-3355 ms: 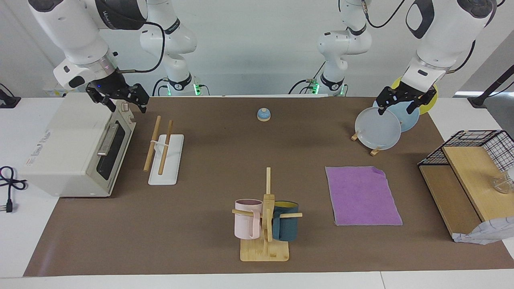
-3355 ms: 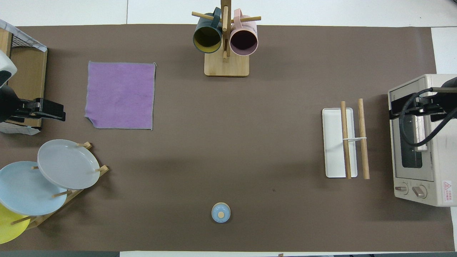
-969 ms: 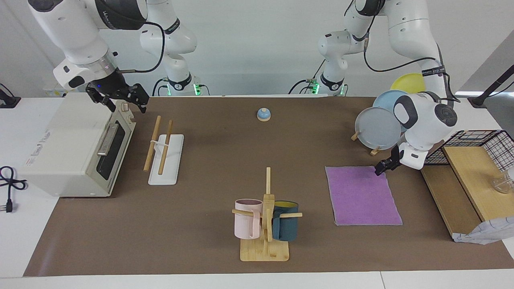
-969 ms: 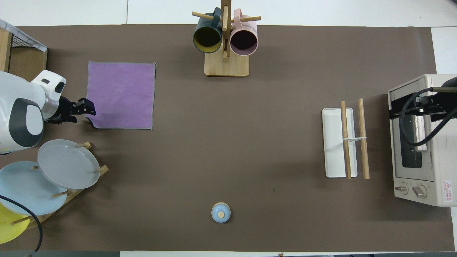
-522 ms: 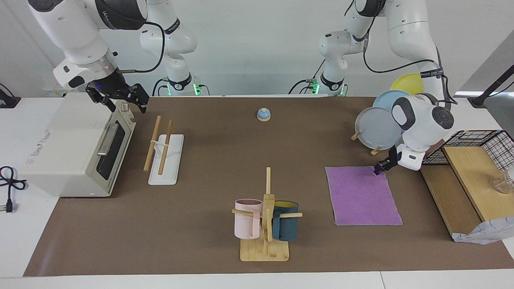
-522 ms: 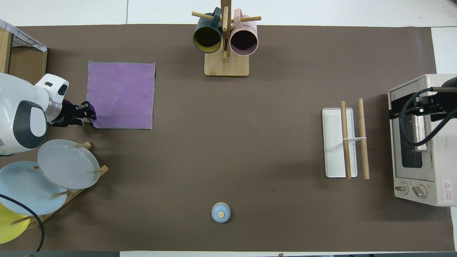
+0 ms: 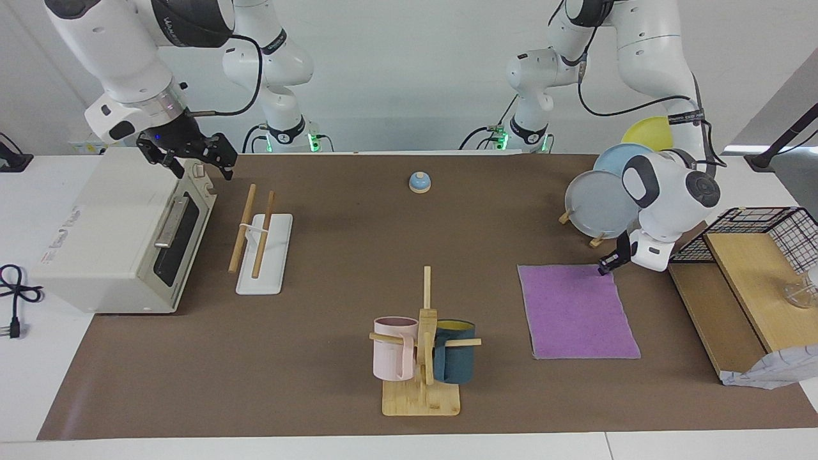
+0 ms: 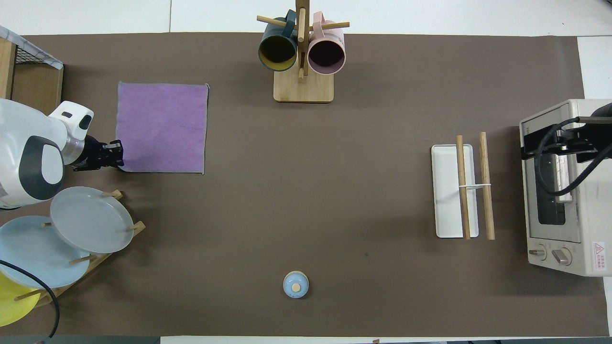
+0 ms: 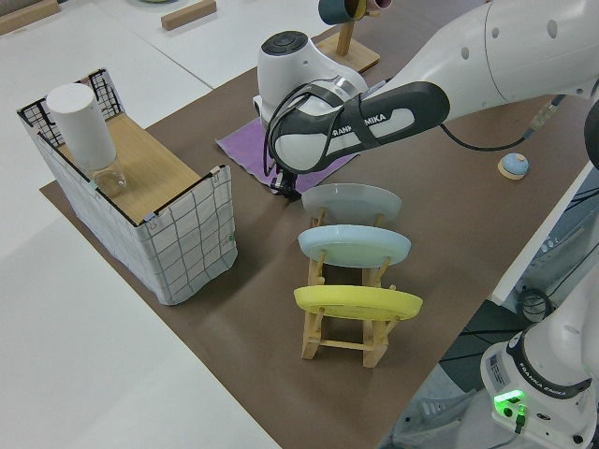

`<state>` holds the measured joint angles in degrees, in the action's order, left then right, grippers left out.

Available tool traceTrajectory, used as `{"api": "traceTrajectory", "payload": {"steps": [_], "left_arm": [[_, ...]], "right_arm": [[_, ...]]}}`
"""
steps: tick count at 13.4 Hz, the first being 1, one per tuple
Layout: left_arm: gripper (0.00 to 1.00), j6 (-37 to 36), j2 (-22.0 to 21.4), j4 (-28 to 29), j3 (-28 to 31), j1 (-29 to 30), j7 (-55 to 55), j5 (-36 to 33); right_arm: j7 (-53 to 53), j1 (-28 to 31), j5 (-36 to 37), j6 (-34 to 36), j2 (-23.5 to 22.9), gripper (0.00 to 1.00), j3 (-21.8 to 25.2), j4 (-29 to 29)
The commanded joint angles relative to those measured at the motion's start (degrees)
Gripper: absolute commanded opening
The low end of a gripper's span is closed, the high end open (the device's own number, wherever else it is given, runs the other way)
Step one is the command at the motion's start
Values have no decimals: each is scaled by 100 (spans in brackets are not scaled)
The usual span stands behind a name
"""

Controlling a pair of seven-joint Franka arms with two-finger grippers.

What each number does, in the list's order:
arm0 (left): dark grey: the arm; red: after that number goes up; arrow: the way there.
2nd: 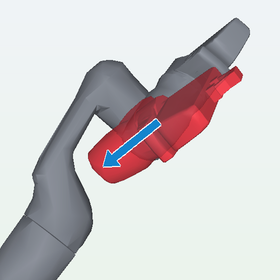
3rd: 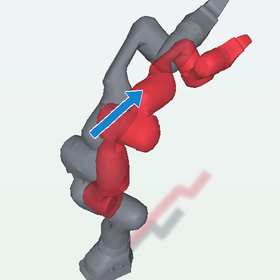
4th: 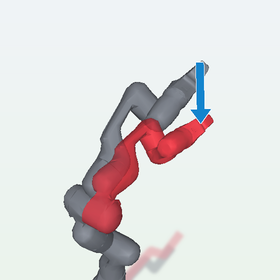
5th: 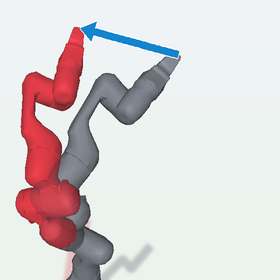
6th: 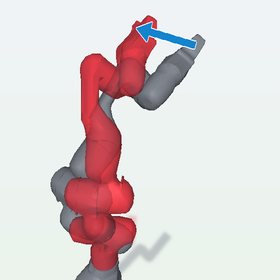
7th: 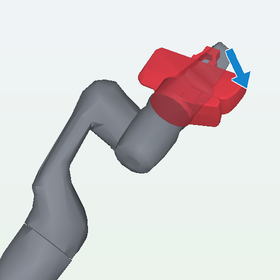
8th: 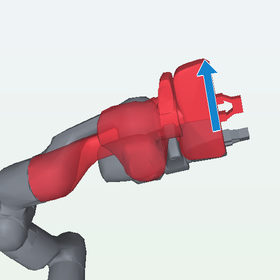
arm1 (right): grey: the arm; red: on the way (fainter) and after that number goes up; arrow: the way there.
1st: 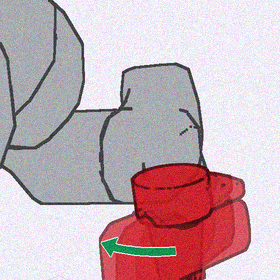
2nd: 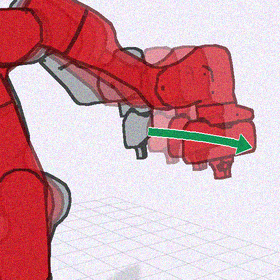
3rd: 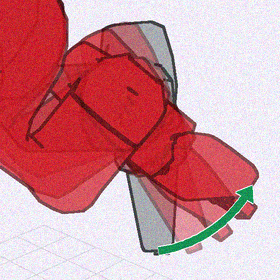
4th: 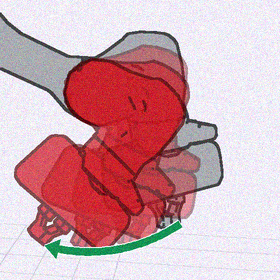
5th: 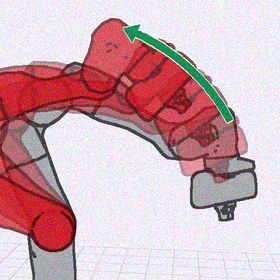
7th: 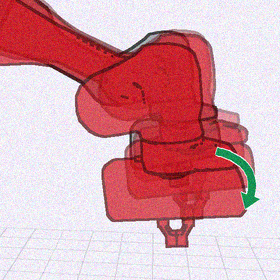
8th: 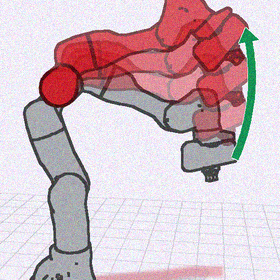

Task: Fold towel and hang on rack
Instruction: 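Close the left gripper on the purple towel's corner, then lift the towel corner and fold it diagonally with the left gripper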

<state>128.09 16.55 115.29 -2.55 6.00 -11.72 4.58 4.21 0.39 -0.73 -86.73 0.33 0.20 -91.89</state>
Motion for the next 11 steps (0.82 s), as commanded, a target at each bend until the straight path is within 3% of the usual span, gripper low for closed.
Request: {"api": "traceTrajectory", "payload": {"steps": [1, 8, 11], "left_arm": [[0, -83, -46, 46, -9, 42, 29, 61], [0, -494, -335, -112, -26, -64, 758, -18], [0, -899, -652, -288, -62, -685, 908, -456]], "right_arm": [[-148, 58, 21, -10, 37, 100, -28, -31], [-148, 58, 21, -10, 37, 100, -28, -31], [-148, 58, 21, -10, 37, 100, -28, -31]]}}
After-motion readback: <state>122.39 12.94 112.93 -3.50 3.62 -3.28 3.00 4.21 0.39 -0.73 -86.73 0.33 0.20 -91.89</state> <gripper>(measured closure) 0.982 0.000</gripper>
